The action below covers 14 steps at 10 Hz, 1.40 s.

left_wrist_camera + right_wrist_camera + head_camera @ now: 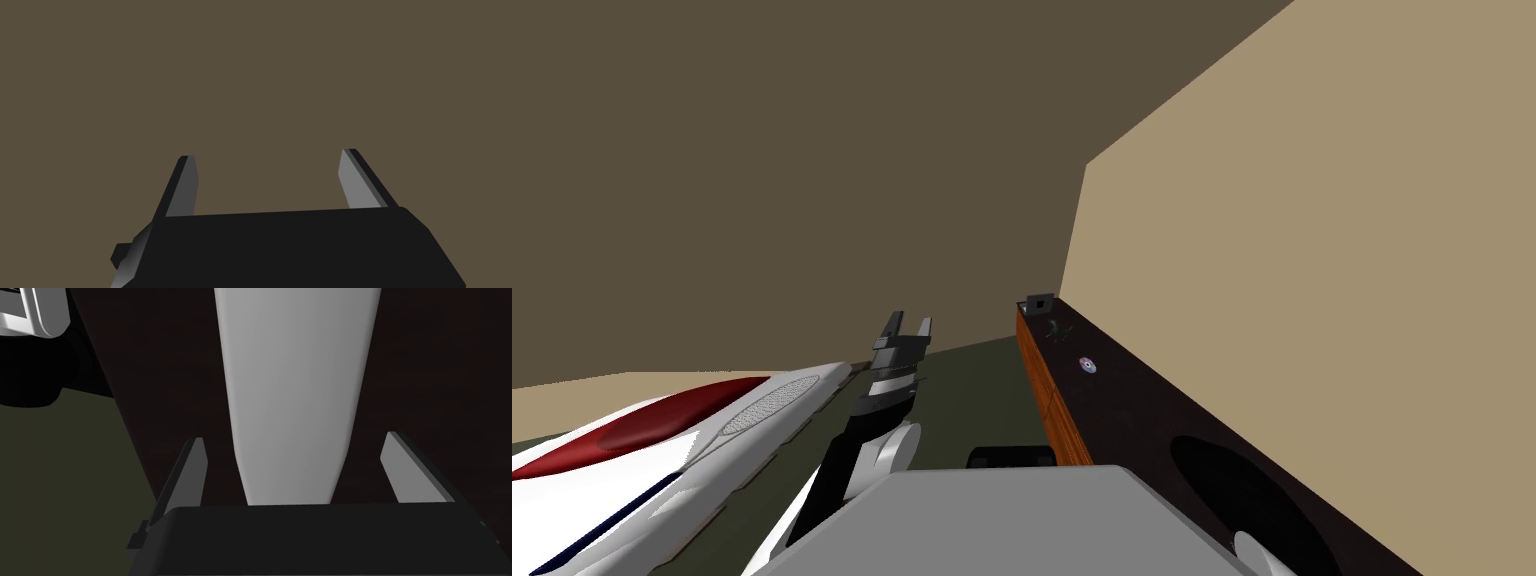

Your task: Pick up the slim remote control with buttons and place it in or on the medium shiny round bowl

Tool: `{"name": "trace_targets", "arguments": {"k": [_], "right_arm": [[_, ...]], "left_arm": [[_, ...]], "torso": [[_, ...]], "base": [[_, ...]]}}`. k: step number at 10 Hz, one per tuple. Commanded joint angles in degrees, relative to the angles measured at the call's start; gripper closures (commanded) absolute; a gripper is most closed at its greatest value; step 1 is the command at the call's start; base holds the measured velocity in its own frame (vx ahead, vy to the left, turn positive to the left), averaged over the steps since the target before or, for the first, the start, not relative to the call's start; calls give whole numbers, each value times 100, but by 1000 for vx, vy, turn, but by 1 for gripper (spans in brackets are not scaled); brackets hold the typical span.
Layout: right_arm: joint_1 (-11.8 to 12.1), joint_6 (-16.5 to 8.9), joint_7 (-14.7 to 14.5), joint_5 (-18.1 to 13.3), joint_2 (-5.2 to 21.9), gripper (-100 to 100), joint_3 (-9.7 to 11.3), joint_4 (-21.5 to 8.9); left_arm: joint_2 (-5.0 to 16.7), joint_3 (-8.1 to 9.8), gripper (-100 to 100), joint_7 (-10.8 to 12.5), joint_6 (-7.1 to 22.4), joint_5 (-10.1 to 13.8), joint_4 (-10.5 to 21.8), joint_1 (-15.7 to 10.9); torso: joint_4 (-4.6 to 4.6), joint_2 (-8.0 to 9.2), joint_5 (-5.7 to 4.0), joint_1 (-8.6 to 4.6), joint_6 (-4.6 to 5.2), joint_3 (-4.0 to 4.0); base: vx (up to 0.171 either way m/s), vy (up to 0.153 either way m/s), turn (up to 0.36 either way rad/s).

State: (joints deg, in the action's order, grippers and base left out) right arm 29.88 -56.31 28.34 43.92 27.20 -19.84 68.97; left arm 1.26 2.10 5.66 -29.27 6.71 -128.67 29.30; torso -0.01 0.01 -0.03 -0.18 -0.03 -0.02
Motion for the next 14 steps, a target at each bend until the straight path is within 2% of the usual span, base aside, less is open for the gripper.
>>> {"name": "trace_targets", "arguments": {"k": [1, 2, 3, 7, 8, 9, 11, 12, 13, 14], "right_arm": [[-87, 148, -56, -74, -92, -100, 43, -176], [-74, 87, -24, -58, -61, -100, 34, -124], [-82, 109, -30, -65, -68, 100, 38, -140], [-79, 100, -29, -61, -74, 100, 42, -139], [-79, 100, -29, -61, -74, 0, 42, -139], [31, -41, 15, 31, 36, 100, -13, 56], [149, -229, 87, 136, 164, 100, -69, 288], [120, -153, 57, 101, 120, 100, -54, 220], [128, -174, 64, 106, 126, 0, -56, 236], [61, -200, 83, 132, 371, 100, -263, 417]], "left_arm": [[0, 0, 0, 0, 0, 0, 0, 0], [0, 0, 0, 0, 0, 0, 0, 0], [0, 0, 0, 0, 0, 0, 0, 0], [0, 0, 0, 0, 0, 0, 0, 0], [0, 0, 0, 0, 0, 0, 0, 0], [0, 0, 0, 0, 0, 0, 0, 0], [-1, -1, 0, 0, 0, 0, 0, 0], [-1, -1, 0, 0, 0, 0, 0, 0], [-1, -1, 0, 0, 0, 0, 0, 0], [0, 0, 0, 0, 0, 0, 0, 0]], "torso": [[0, 0, 0, 0, 0, 0], [0, 1, 0, 2, 0, 0], [0, 2, 2, 8, 0, 1], [2, 3, 2, 2, -1, 2], [2, 3, 2, 2, -1, 2], [2, 3, 3, 2, -1, 2], [3, 8, 10, 17, -2, 5], [2, 7, 9, 23, -1, 4], [2, 5, 7, 15, -1, 3], [2, 4, 6, 9, -1, 3]], "base": [[6, -31, -7], [2, -12, 1], [0, 0, 0], [0, 0, 0], [0, 0, 0], [-7, 23, 16], [-10, 40, 17], [-3, 20, 0], [0, 0, 0], [-68, 153, 3]]}}
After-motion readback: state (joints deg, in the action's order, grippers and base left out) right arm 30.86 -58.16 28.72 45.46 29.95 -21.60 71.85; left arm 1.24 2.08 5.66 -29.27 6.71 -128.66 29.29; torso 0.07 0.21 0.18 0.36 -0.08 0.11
